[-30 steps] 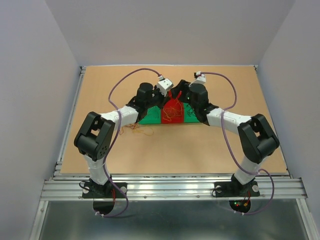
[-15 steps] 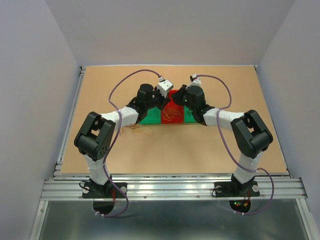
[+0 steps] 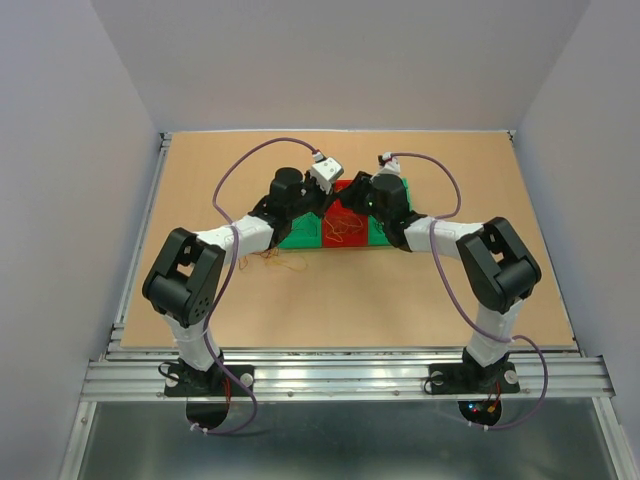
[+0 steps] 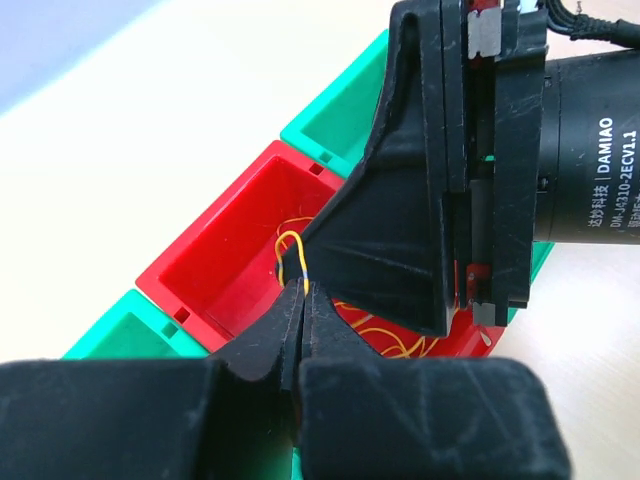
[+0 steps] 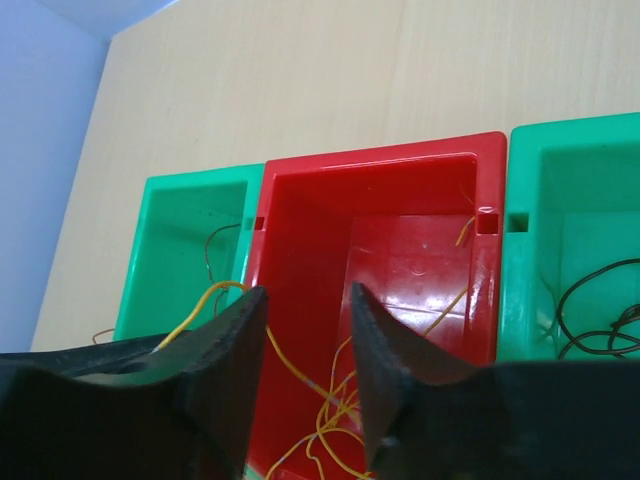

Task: Untangle the cables

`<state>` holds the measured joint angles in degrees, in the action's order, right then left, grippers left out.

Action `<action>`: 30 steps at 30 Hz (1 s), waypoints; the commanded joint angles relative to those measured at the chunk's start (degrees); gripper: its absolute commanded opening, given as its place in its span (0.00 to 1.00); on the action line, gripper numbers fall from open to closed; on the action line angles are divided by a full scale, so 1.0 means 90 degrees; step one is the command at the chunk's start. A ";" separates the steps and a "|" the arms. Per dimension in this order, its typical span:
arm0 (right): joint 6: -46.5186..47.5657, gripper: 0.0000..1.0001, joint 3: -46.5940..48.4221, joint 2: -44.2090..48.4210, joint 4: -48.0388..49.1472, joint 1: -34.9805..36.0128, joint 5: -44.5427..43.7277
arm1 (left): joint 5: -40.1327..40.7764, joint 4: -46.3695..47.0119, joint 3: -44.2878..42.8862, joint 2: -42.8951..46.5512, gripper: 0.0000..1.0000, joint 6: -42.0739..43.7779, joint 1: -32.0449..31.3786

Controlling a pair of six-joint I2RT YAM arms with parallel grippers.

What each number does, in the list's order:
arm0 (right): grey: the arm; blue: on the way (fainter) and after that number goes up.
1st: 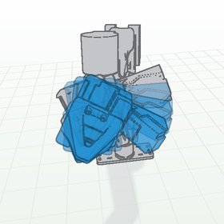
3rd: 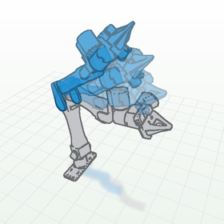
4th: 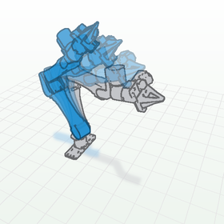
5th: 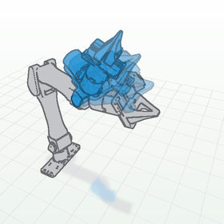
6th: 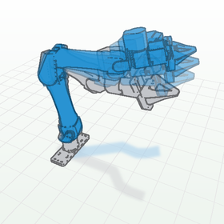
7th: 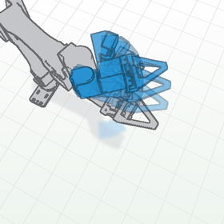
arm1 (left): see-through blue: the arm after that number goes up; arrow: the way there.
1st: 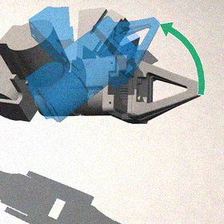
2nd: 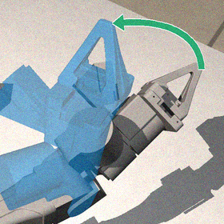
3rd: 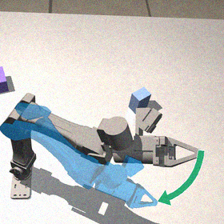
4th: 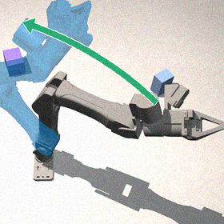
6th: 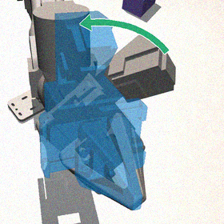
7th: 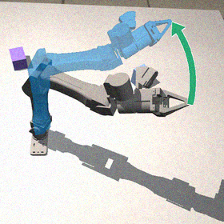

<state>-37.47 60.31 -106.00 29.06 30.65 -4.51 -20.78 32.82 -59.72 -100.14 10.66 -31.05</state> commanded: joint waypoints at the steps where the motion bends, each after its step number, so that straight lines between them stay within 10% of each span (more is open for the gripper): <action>1: 0.0198 0.52 -0.0138 0.0273 0.0345 0.0002 -0.0299 | 0.0033 0.0338 -0.0053 0.0150 0.07 0.0134 -0.0017; 23: 0.1761 0.49 -0.0013 0.0176 0.0785 0.0012 0.0286 | -0.0338 0.0074 -0.0268 0.0033 0.03 0.0105 -0.0017; 27: 0.1654 0.35 0.0124 0.0088 0.0804 0.0012 0.0374 | -0.0358 0.0074 -0.0298 -0.0036 0.03 0.0086 -0.0017; 30: 0.1469 0.01 0.0173 -0.0010 0.0795 0.0012 0.0307 | -0.0280 0.0064 -0.0346 -0.0104 0.15 0.0086 -0.0017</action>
<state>-23.33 58.19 -104.97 32.40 30.68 -1.96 -22.74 32.23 -60.05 -100.66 11.31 -31.05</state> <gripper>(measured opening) 0.180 0.074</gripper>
